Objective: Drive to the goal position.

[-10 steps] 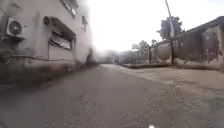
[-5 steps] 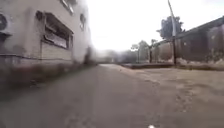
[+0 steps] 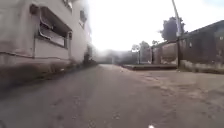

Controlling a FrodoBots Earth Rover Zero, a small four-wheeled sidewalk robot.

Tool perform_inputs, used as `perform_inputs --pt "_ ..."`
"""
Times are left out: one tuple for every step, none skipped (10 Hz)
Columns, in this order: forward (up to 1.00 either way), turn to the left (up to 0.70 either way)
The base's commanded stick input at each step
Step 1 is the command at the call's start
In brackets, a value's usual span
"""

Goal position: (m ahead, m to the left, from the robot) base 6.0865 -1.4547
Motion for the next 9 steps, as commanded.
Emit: perform_inputs --pt "1.00 0.00" --pt "1.00 0.00" --pt "1.00 0.00" --pt "1.00 0.00" --pt "1.00 0.00" --pt "1.00 0.00" --pt "1.00 0.00" --pt "1.00 0.00" --pt "1.00 0.12"
